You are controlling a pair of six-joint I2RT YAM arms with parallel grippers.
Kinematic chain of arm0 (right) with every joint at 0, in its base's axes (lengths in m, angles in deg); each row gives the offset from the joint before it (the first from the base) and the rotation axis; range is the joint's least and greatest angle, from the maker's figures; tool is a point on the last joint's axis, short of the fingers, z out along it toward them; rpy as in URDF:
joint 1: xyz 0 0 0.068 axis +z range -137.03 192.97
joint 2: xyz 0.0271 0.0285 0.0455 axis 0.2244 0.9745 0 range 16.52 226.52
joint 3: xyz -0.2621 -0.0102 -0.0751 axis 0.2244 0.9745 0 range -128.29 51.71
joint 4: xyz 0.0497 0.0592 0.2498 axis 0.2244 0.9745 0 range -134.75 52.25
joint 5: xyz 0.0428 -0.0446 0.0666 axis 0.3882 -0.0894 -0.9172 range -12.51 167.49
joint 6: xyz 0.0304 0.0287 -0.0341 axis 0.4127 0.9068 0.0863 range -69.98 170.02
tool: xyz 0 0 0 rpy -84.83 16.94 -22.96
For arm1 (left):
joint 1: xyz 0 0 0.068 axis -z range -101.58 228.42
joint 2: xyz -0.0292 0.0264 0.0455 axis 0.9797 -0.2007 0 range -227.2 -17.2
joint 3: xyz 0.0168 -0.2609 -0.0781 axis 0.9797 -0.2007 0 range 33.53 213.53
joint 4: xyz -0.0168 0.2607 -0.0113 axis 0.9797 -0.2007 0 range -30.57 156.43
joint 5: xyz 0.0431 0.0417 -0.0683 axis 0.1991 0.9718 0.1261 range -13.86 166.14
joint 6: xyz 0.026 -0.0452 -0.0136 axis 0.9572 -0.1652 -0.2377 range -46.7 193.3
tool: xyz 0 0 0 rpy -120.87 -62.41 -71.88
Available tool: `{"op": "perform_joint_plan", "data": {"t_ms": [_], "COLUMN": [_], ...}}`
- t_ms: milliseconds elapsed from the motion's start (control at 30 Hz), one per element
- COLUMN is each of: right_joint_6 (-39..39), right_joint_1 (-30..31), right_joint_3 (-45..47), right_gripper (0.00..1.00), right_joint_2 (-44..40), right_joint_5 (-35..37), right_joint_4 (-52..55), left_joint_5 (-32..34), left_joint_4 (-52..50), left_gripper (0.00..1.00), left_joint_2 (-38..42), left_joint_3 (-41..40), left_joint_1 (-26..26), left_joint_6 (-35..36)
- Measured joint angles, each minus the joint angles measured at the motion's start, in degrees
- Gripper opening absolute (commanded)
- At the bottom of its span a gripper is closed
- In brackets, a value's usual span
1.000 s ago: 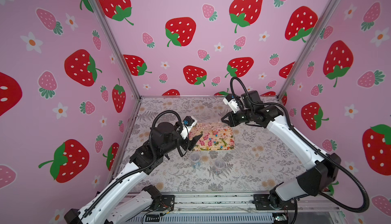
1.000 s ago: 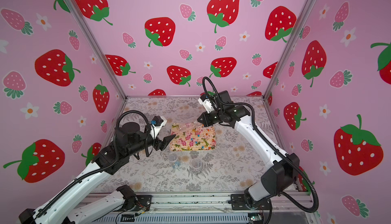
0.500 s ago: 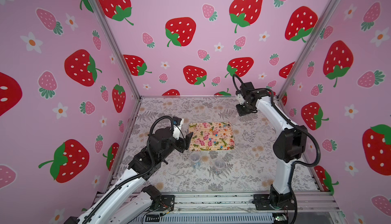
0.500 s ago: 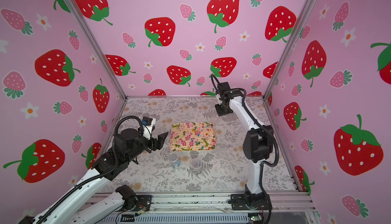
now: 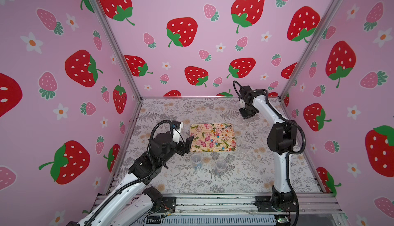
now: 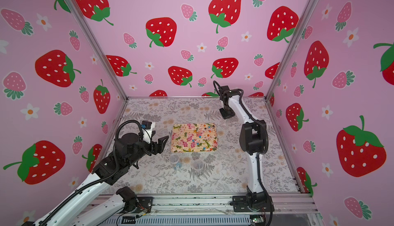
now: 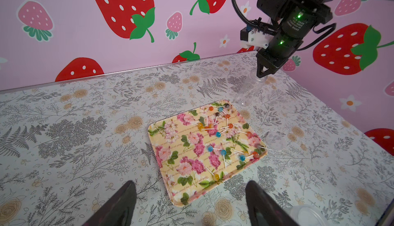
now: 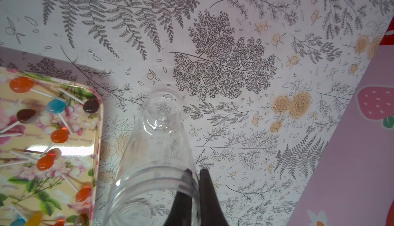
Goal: Pour the candies out of the jar
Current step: Place the jar at the center of the board.
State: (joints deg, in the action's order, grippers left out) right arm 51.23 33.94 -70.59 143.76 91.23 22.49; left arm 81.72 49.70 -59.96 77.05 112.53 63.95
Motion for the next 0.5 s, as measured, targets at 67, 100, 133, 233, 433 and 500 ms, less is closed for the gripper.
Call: {"op": "perform_joint_plan", "data": {"t_ms": [67, 100, 133, 233, 433, 500], "right_joint_6": [0.0, 0.0, 0.0, 0.0, 0.02, 0.02], "right_joint_1": [0.0, 0.0, 0.0, 0.0, 0.0, 0.0], "right_joint_3": [-0.11, -0.15, -0.2, -0.22, -0.22, -0.22], "right_gripper": [0.0, 0.0, 0.0, 0.01, 0.09, 0.13], "right_joint_2": [0.09, 0.11, 0.11, 0.11, 0.11, 0.11], "right_joint_5": [0.02, 0.04, 0.07, 0.11, 0.17, 0.15], "right_joint_4": [0.2, 0.17, 0.2, 0.2, 0.22, 0.2], "left_joint_5": [0.0, -0.02, -0.02, -0.02, -0.02, -0.02], "left_joint_4": [0.02, 0.02, 0.04, 0.13, 0.15, 0.15], "left_gripper": [0.83, 0.83, 0.83, 0.83, 0.83, 0.83], "left_joint_2": [0.0, 0.0, -0.02, 0.04, 0.61, 0.96], "left_joint_3": [0.0, 0.0, -0.02, -0.17, -0.63, -0.66], "left_joint_1": [0.0, 0.0, 0.0, 0.0, 0.0, 0.0], "left_joint_6": [-0.11, -0.2, -0.24, -0.55, -1.09, -1.22]}}
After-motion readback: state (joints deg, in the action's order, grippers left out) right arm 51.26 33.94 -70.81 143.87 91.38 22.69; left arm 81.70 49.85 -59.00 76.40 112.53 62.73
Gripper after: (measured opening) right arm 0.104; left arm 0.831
